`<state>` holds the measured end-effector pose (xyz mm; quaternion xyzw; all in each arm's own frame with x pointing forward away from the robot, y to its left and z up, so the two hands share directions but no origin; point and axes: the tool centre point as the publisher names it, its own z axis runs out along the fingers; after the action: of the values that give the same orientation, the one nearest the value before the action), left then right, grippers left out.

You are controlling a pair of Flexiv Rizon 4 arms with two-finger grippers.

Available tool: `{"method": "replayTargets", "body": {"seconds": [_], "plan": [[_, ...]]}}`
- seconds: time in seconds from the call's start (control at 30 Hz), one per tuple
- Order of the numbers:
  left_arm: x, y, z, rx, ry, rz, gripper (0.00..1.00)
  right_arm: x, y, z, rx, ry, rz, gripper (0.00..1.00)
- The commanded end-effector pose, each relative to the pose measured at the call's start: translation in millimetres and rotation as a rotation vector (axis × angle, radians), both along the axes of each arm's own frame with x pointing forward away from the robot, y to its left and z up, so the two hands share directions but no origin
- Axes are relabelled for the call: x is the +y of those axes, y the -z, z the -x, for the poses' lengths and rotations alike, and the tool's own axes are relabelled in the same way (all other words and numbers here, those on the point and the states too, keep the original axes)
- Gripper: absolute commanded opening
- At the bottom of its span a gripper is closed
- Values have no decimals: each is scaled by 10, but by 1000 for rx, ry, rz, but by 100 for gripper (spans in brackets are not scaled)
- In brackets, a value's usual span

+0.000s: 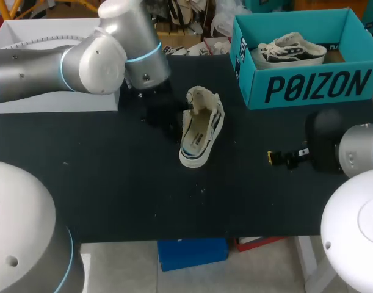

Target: Take the shoe out of the shoebox, open the shoe tongue, remove and reinsert the insole, then place the shoe into the shoebox

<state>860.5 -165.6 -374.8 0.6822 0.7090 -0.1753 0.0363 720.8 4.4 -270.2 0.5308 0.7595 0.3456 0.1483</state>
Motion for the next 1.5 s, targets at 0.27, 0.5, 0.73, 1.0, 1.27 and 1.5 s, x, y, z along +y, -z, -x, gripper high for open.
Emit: {"method": "replayTargets", "body": {"seconds": [0.27,0.5,0.73,1.0,1.27,1.5], "plan": [[-105,113,-36,-45,-11,-83,0,-4,7,3,0,-1,-2,100],[-186,231,-38,-47,-12,-101,0,-4,7,3,0,-1,-2,100],[-252,174,-8,-53,20,-104,0,-4,7,3,0,-1,-2,100],[-206,151,-32,-106,14,-145,0,-4,7,3,0,-1,-2,100],[-402,436,-11,-120,26,-183,0,-4,7,3,0,-1,-2,100],[-497,645,-38,-126,10,-205,0,-4,7,3,0,-1,-2,100]]}}
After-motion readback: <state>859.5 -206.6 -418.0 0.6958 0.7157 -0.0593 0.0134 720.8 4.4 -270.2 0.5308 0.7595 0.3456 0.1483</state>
